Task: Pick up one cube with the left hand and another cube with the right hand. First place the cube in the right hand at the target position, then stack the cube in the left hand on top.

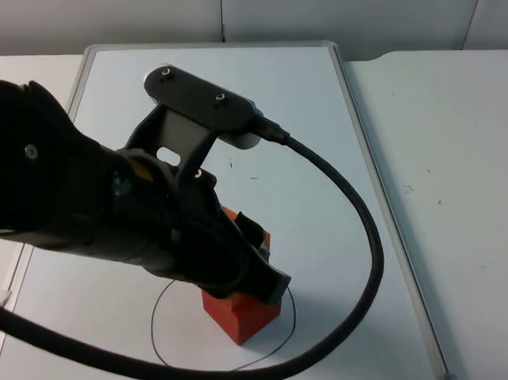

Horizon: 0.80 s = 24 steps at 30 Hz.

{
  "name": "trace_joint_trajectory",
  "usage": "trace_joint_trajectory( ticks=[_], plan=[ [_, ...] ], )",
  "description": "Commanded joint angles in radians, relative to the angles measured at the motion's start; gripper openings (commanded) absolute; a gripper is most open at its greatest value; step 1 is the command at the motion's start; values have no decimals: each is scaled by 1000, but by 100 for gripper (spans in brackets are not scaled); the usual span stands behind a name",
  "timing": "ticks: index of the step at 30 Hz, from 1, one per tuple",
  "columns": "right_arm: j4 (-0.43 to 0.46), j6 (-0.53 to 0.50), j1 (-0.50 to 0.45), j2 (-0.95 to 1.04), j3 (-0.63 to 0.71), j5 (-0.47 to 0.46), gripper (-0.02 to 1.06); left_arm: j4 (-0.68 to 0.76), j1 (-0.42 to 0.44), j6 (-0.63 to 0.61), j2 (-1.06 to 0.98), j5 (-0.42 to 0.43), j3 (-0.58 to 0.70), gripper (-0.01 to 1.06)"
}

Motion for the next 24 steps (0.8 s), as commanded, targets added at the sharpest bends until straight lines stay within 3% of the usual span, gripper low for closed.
trace_joint_trajectory(
  ticks=[1, 2, 5, 8, 16, 24],
  plan=[
    [-6, -1, 5, -5, 5, -13, 82, -9, -8, -5, 8, 29, 2, 42],
    [-6, -1, 5, -5, 5, -13, 82, -9, -8, -5, 8, 29, 2, 42],
    [-6, -1, 5, -5, 5, -13, 82, -11, -8, -8, 8, 44, -1, 70],
    [-6, -1, 5, -5, 5, -13, 82, -11, -8, -8, 8, 69, -15, 79],
    [-6, 3, 5, -5, 5, -12, 82, -3, -8, -5, -59, 222, -123, 80],
    [-6, 3, 5, -5, 5, -5, 82, 166, -6, -13, -296, 468, -282, 80]
  ],
)
